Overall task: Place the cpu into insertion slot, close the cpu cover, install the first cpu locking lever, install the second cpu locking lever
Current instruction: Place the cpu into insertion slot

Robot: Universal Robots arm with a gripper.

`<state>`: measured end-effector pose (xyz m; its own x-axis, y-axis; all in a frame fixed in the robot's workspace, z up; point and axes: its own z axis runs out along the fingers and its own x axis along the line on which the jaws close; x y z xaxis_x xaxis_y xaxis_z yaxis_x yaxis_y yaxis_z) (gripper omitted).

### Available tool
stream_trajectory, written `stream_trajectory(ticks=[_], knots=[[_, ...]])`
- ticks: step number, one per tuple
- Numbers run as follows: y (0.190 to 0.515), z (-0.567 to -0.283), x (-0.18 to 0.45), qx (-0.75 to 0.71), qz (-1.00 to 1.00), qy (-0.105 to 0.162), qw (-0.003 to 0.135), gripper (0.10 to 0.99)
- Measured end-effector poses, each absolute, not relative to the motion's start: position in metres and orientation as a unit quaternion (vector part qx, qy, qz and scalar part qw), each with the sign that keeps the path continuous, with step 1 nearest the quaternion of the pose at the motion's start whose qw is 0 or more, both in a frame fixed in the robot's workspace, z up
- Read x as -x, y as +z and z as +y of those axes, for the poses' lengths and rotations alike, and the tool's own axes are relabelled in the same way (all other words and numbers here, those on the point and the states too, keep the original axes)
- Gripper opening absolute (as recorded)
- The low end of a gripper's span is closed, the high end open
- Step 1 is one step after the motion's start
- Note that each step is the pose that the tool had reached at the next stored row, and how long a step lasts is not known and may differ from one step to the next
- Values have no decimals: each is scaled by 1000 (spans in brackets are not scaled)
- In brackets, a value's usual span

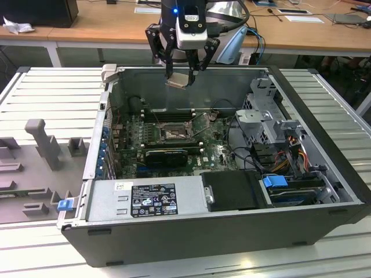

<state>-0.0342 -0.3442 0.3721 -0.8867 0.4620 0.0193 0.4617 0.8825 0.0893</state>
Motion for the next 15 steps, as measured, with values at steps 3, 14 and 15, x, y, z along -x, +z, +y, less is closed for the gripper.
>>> stream_trajectory(ticks=[3, 14, 15], knots=[[372, -344, 34, -244, 969, 46, 2, 529], [372, -344, 34, -261, 964, 46, 2, 529], [372, -344, 34, -263, 964, 46, 2, 529]])
